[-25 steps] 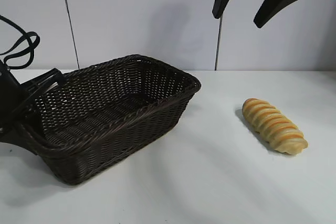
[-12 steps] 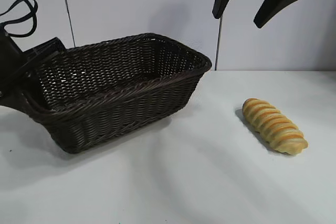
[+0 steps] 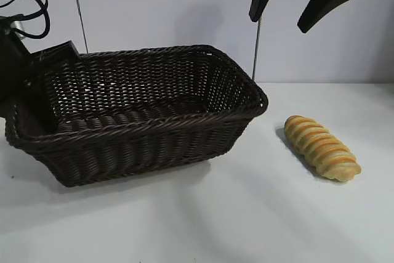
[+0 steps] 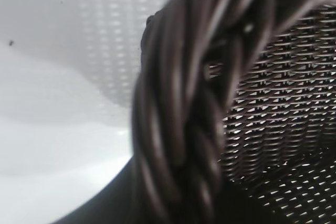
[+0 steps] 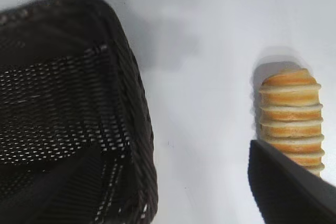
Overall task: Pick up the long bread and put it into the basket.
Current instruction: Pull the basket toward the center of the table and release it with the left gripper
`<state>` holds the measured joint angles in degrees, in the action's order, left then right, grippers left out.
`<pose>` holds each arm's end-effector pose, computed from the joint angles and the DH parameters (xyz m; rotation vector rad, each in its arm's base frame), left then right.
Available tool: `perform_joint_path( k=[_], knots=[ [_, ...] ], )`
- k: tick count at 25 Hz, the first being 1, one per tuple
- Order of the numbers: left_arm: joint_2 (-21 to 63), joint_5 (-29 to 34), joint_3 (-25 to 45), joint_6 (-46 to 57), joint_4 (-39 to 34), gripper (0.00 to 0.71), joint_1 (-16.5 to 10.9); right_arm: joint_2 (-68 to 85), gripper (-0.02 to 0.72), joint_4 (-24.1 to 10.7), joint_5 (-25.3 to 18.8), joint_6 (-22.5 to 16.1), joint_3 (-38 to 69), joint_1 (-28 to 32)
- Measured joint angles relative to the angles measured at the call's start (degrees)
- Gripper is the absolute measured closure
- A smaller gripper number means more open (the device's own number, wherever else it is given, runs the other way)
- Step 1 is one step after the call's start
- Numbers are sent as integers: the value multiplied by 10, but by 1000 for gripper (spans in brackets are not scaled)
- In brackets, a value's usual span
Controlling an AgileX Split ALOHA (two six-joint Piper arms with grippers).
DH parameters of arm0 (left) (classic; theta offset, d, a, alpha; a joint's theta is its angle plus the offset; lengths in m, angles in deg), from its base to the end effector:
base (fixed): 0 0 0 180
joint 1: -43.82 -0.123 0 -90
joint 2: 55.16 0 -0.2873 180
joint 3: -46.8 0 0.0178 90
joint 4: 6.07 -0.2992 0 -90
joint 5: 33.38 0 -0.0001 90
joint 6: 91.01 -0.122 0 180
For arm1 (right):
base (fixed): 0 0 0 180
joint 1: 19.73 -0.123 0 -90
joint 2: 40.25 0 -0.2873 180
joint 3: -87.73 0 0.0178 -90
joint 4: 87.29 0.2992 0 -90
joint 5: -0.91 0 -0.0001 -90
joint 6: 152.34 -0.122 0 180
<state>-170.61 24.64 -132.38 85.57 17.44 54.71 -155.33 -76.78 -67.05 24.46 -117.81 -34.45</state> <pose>0.4002 -0.1191 0.1523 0.0718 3.0160 -0.5549 0.4468 0.1387 0.2926 -0.2290 2.7539 0.3370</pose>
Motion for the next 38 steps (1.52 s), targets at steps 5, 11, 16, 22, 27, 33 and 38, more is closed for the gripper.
perform_joint_path(
  k=[5, 11, 16, 22, 27, 33, 38],
  knots=[
    [-39, 22, -46, -41, -1, 611, 0, 0, 146, 0, 0, 0, 0, 0],
    [-71, 20, -57, -59, -3, 611, 0, 0, 146, 0, 0, 0, 0, 0],
    [-93, 3, -57, -60, -4, 611, 0, 0, 146, 0, 0, 0, 0, 0],
    [-123, -17, -58, -61, 1, 611, 0, 0, 146, 0, 0, 0, 0, 0],
    [-125, -30, -58, -64, 4, 611, 0, 0, 146, 0, 0, 0, 0, 0],
    [-125, -38, -58, -65, 10, 527, 0, 0, 146, 0, 0, 0, 0, 0],
    [-125, -39, -58, -65, 14, 185, 0, 0, 146, 0, 0, 0, 0, 0]
  ],
)
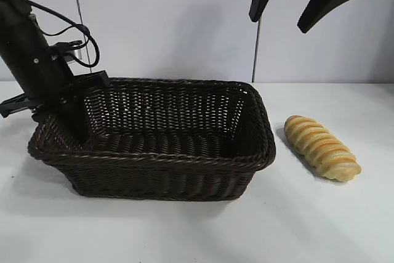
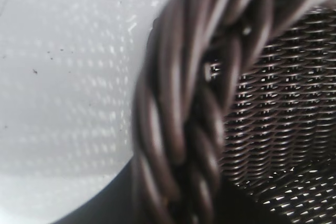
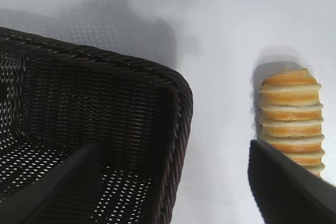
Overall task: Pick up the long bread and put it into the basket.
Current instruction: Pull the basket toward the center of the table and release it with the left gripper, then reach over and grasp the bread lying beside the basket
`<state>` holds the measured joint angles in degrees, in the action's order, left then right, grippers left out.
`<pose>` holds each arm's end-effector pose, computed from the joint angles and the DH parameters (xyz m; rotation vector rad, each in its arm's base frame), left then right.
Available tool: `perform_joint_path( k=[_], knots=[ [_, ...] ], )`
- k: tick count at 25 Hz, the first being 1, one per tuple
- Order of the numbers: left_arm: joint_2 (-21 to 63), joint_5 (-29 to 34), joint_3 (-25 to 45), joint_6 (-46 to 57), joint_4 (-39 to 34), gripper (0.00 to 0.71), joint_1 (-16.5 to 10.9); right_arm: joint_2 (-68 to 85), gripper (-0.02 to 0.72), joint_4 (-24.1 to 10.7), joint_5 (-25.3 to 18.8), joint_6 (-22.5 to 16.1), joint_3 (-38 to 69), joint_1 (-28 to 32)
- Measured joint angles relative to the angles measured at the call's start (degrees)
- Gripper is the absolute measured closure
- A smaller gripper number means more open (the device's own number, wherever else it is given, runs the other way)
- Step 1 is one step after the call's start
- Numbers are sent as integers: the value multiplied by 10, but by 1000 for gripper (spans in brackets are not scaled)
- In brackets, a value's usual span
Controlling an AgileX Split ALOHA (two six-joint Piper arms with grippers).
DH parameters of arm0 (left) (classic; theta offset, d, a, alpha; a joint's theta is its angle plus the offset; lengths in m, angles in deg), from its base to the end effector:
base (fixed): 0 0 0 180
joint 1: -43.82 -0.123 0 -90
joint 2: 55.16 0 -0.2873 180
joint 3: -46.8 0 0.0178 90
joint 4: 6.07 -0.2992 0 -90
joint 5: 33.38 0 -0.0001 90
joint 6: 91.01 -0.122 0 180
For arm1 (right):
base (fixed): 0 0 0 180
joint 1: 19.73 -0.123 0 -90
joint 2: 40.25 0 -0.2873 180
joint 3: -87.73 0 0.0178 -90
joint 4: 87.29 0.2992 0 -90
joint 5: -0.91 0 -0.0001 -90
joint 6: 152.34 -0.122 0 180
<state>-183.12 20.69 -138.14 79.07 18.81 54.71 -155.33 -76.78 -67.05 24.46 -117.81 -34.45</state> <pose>0.4325 -0.1255 0.0872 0.1745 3.0407 -0.5504 0.4468 0.1387 0.2926 -0.2290 2.7539 0.3370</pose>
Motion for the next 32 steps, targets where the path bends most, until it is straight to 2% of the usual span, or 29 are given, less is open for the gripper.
perform_joint_path(
  k=[2, 6, 28, 32],
  knots=[
    [0, 3, 0, 0, 0, 123, 0, 0, 146, 0, 0, 0, 0, 0],
    [1, 22, 0, 0, 0, 87, -1, 0, 146, 0, 0, 0, 0, 0],
    [154, 91, -3, 29, -17, 79, -6, 0, 146, 0, 0, 0, 0, 0],
    [178, 97, -3, 40, 1, 79, -6, 0, 146, 0, 0, 0, 0, 0]
  ],
)
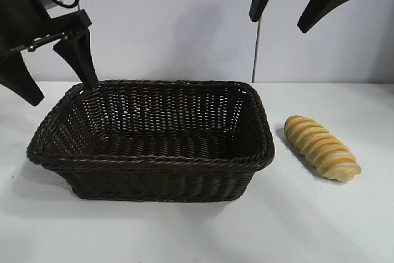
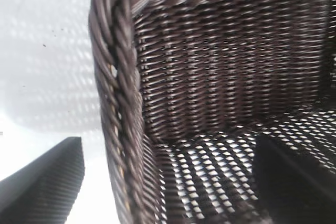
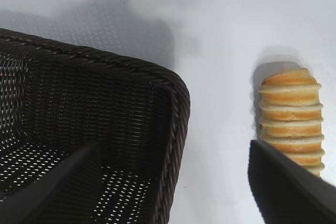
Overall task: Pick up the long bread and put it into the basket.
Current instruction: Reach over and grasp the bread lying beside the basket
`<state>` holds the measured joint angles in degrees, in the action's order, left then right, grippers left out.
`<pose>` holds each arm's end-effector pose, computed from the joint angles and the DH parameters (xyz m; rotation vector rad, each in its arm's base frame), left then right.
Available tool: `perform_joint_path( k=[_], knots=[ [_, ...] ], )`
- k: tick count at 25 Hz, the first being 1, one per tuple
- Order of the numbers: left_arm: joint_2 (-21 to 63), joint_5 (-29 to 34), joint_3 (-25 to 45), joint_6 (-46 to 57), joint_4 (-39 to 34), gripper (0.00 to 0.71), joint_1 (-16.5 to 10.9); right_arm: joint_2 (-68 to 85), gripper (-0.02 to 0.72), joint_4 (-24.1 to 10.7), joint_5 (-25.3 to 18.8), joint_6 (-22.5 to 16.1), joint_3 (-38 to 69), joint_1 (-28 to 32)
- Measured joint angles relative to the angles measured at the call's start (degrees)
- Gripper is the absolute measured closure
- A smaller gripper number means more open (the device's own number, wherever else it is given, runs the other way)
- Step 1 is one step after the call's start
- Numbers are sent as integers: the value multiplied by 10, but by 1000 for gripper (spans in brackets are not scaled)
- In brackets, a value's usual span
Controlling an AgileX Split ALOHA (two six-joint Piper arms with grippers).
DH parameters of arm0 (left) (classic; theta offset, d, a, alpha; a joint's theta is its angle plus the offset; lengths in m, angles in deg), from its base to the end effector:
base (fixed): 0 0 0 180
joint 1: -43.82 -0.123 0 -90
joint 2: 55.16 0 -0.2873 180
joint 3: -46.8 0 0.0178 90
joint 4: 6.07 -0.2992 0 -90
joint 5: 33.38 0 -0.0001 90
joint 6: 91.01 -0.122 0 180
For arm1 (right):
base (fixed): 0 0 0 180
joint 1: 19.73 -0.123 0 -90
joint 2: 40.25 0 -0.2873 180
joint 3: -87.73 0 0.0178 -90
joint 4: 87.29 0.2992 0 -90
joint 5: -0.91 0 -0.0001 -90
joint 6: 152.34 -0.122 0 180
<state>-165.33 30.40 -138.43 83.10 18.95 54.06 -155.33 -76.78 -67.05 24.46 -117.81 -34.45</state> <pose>0.4042 -0.1201 0.2230 0.1813 2.8951 -0.6140 0.4468 0.1387 0.2926 -0.2290 2.7539 0.3370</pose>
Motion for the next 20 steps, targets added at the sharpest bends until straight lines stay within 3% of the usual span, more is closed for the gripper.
perform_joint_path(
  k=[8, 20],
  knots=[
    [25, -18, 0, 5, 76, 79, 0, 0, 146, 0, -1, 0, 0, 0],
    [25, -30, 1, 6, 91, 79, 0, 0, 146, 0, -1, 0, 0, 0]
  ],
)
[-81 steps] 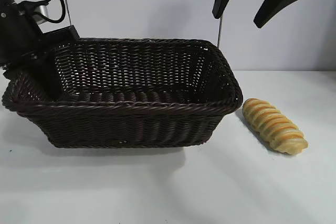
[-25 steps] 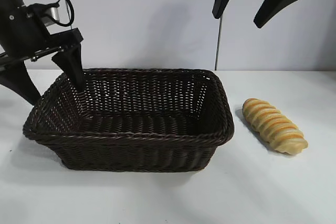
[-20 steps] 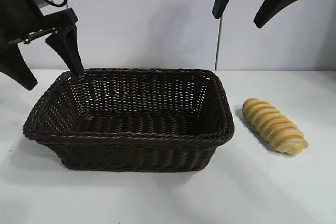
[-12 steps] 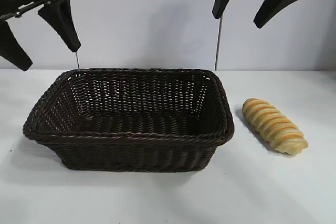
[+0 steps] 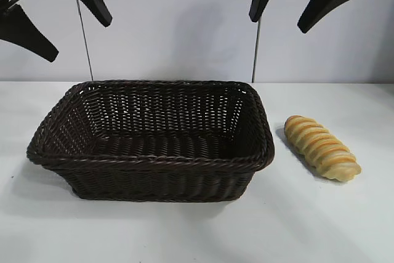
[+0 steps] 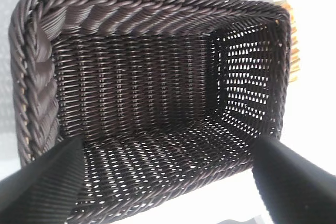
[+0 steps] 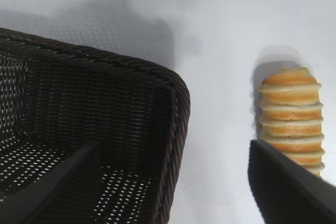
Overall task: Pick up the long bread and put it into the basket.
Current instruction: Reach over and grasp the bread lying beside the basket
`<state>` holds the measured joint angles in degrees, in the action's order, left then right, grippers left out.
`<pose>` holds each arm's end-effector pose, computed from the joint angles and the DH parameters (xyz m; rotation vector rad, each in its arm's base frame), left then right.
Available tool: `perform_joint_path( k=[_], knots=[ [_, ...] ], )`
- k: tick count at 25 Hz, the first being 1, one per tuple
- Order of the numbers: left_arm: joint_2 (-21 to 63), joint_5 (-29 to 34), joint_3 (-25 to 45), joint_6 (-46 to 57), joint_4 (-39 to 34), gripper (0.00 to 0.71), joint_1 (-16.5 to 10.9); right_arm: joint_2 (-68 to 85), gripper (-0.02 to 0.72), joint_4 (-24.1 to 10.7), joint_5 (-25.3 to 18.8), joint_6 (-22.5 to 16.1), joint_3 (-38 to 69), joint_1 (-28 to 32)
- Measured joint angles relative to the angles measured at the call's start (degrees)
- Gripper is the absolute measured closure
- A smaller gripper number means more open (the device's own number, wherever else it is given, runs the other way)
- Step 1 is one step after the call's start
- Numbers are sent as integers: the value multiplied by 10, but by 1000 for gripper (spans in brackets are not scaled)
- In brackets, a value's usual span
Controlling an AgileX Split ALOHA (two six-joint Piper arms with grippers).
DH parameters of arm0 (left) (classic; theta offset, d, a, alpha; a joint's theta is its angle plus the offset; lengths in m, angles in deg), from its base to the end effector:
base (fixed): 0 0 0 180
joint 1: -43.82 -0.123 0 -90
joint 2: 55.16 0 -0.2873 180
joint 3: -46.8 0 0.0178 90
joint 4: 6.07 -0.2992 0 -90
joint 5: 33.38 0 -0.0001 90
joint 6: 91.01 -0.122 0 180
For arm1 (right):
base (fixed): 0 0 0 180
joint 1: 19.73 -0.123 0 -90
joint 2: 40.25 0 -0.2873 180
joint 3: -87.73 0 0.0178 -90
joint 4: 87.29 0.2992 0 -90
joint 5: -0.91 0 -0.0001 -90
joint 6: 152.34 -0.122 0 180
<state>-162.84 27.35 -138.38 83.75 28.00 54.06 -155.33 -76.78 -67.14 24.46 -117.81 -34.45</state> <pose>0.4049 -0.1338 0.2504 0.0696 2.7683 -0.8134 0.4467 0.1387 0.2925 -0.2294 2.7555 0.3369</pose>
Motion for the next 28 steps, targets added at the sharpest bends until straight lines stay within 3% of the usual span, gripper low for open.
perform_joint_path(
  k=[10, 19, 28],
  knots=[
    [0, -5, 0, 0, 1, 79, 0, -2, 146, -2, -16, 0, 0, 0],
    [0, -5, 0, 0, 1, 79, 0, -33, 146, -69, -27, -5, 0, 7],
    [0, -9, 0, 0, 1, 79, 0, -55, 146, -86, -27, -13, 0, 74]
  ],
)
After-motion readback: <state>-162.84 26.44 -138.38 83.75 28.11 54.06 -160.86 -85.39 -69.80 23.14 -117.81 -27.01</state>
